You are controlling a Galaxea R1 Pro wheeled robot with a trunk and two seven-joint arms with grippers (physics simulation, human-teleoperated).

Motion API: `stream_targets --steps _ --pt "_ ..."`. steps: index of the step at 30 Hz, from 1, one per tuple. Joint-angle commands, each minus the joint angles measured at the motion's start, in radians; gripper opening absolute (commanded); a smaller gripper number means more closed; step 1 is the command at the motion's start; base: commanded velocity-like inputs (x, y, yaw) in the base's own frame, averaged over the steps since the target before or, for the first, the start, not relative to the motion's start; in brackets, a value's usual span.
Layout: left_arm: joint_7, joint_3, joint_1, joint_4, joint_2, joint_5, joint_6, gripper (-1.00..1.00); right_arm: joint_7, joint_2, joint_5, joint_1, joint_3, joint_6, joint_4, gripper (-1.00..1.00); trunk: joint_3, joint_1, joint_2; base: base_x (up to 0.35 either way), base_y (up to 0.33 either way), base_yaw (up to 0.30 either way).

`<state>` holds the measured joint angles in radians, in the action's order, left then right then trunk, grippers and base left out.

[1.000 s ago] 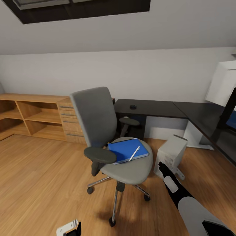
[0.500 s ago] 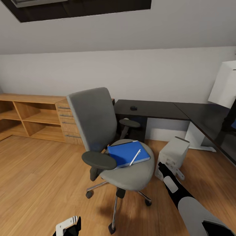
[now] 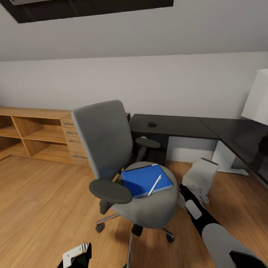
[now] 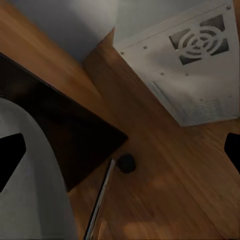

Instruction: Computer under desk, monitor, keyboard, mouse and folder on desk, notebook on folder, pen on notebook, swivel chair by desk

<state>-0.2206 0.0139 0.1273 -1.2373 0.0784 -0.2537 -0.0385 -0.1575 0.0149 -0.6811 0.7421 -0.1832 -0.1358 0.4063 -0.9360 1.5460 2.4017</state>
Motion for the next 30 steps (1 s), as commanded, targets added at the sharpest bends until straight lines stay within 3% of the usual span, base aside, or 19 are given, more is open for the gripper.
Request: stream_targets --steps 1,30 --pt "-0.003 0.001 0.0 -0.001 0.0 -0.01 -0.004 1.0 -0.001 0.0 -0.011 0.0 0.002 -0.004 0.0 1.0 -0.001 0.0 0.0 0.198 0.0 0.0" --pt "-0.003 0.001 0.0 -0.001 0.0 -0.007 -0.003 1.0 0.001 -0.002 -0.011 0.0 0.002 -0.007 0.0 1.0 -0.001 0.0 0.0 0.021 0.0 0.003"
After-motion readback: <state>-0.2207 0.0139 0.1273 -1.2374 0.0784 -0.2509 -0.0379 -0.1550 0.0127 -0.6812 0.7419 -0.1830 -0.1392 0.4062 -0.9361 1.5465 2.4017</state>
